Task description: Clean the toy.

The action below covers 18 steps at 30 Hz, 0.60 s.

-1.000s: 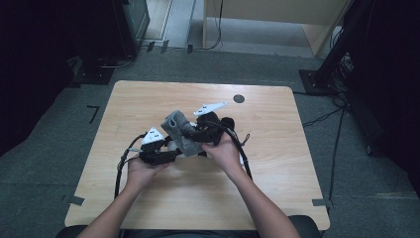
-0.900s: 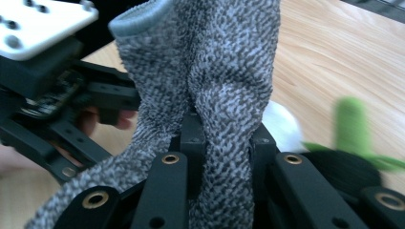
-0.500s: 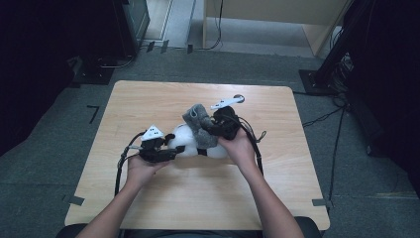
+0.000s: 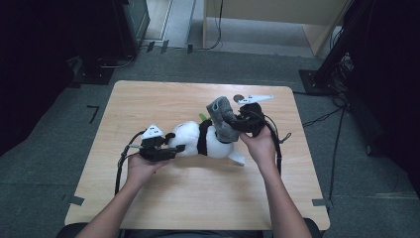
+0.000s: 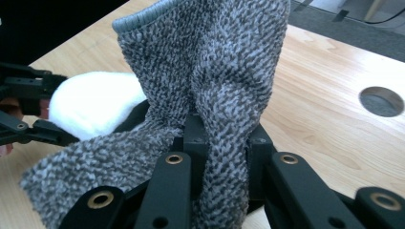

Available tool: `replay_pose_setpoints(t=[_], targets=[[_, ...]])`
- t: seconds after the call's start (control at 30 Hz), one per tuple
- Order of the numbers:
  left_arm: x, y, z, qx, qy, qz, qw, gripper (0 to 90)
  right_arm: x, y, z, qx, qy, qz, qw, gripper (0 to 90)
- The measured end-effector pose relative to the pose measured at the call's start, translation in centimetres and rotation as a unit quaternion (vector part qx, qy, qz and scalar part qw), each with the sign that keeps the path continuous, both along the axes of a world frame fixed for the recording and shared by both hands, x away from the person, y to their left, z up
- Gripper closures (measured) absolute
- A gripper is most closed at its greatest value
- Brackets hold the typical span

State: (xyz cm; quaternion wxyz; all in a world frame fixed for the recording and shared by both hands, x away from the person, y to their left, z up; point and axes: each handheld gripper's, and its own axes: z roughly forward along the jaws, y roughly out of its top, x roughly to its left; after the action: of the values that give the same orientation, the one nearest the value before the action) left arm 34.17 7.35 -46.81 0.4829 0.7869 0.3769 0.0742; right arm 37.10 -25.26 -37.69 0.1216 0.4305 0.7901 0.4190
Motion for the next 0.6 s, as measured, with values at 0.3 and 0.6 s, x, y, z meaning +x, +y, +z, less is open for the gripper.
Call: replay_pose_setpoints(t=[0.3,0.6], targets=[[0.1,0.1,0.0,-0.001,0.005,0.000,1.0000,44.0,-0.4,-2.0,1.0,0.013,-0.019,-0.039,0.9990,77.8],[0.3,0.2,-0.1,-0.008,0.010,0.003,0.9999,44.1,-1.3,-5.1,2.7,0.097,-0.042,-0.050,0.9931,77.9]])
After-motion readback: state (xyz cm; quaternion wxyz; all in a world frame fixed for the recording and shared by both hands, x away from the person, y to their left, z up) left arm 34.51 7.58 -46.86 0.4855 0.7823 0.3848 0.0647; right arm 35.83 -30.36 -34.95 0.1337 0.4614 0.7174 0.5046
